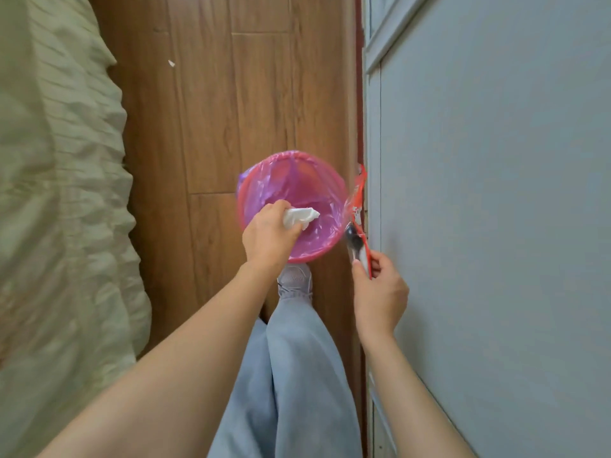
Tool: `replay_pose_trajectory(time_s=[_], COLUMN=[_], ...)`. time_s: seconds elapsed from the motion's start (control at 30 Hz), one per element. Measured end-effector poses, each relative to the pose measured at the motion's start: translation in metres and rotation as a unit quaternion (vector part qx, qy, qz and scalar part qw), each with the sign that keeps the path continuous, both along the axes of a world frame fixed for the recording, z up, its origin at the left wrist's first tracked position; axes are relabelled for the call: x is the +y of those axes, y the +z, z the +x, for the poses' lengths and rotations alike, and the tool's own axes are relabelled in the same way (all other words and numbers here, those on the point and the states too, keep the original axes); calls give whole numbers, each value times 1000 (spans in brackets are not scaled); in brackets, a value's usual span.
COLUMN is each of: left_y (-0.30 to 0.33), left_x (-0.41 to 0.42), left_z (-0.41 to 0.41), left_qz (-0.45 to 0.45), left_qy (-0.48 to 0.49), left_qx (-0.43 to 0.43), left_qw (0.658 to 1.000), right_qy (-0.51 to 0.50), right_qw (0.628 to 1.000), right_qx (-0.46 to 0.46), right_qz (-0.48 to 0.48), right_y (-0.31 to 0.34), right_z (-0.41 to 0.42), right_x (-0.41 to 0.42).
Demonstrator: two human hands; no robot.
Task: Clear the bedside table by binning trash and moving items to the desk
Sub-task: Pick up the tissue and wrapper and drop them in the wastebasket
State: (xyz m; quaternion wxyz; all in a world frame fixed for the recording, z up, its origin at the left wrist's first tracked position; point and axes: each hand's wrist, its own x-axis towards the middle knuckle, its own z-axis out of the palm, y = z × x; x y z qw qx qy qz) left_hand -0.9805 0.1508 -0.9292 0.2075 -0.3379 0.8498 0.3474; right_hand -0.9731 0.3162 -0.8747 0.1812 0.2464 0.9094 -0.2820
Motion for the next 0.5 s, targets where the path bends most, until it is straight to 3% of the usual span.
replay_pose_trajectory(time_s=[0.1,0.33,0.5], left_y=[-9,15,35], left_x=[-2,-19,-30], left_z=[-1,15,32], left_qz=[-28,-163,-173], left_qy=[-21,-149,-212], left_qx=[-15,89,107], left_qw=[999,971,956], right_qy=[38,147,225], right_qw=[999,986,962], right_qx=[-14,-65,-142], right_qz=[12,34,58], right_y=[-8,-16,-33], right_z=[-11,-27,-35], right_x=[3,0,-20])
